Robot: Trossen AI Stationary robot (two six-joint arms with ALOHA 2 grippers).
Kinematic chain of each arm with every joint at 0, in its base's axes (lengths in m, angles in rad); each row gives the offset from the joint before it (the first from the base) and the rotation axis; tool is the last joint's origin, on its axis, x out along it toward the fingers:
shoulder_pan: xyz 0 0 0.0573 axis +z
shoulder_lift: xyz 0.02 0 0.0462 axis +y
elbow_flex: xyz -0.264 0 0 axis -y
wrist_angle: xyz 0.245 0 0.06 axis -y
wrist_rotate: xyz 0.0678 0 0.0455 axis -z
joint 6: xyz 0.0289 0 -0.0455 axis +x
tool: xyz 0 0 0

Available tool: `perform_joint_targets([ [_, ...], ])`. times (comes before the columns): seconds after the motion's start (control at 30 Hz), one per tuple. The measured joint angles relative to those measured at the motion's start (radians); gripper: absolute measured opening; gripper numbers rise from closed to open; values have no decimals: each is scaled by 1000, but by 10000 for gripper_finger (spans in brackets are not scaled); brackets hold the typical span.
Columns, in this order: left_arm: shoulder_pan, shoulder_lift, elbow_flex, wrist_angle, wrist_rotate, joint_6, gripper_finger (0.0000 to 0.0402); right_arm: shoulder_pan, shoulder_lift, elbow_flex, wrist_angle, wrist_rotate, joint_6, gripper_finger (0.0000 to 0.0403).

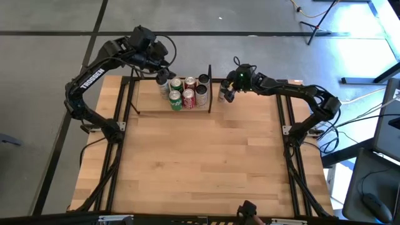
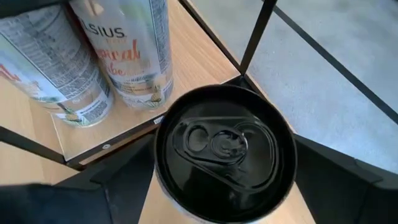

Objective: Place canned beverage on shelf
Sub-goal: Put the white pink soda can on the shelf aligned with the other white pink soda can

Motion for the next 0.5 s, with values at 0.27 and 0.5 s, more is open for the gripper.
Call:
perform_joint_targets([
  [0.27, 0, 0, 0, -19, 35, 12, 314, 0, 0, 25, -44, 4, 51, 219],
  [0.5, -37, -16, 0, -76, 40, 55, 314, 76, -39, 155, -373, 54, 29, 217],
])
